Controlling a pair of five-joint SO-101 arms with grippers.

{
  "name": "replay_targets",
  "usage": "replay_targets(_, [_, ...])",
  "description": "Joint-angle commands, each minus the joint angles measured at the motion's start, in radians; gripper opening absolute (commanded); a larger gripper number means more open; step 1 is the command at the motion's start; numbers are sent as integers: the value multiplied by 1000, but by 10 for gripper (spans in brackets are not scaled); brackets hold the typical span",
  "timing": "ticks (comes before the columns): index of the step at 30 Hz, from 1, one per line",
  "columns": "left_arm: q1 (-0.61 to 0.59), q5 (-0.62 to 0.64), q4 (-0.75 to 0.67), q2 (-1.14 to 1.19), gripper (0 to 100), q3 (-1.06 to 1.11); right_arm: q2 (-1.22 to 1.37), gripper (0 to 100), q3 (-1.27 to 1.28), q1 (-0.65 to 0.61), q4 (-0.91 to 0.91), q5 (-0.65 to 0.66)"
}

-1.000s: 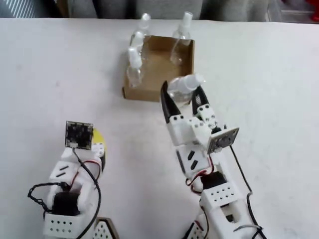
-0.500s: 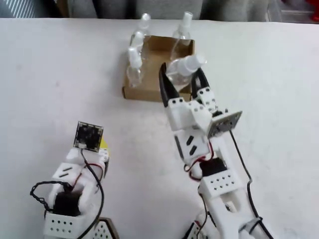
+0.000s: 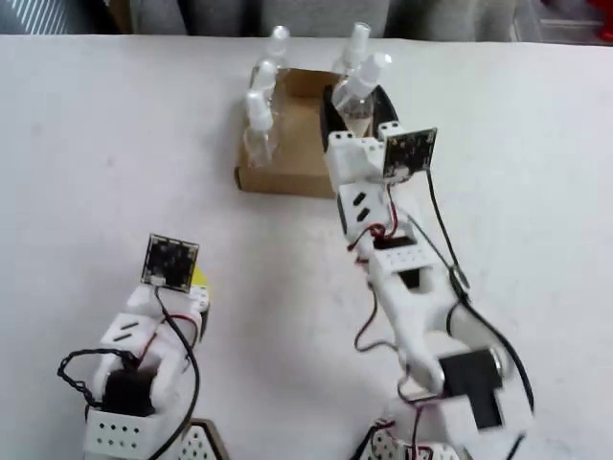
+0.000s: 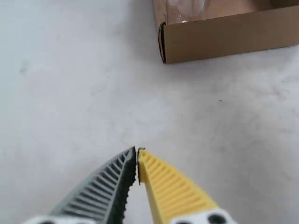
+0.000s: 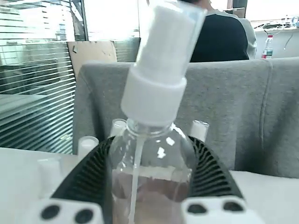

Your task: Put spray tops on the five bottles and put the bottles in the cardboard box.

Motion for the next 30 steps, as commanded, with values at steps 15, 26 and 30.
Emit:
replay_targets(15, [12,-8,-20,-10,27,0,596,16,-508,36,-45,2])
replay_targets(26, [12,-8,-21,-10,27,0,705,16,-614,31,-41,3])
replay_targets(30, [12,-8,-21,-10,27,0,734,16,-643,38,-42,3])
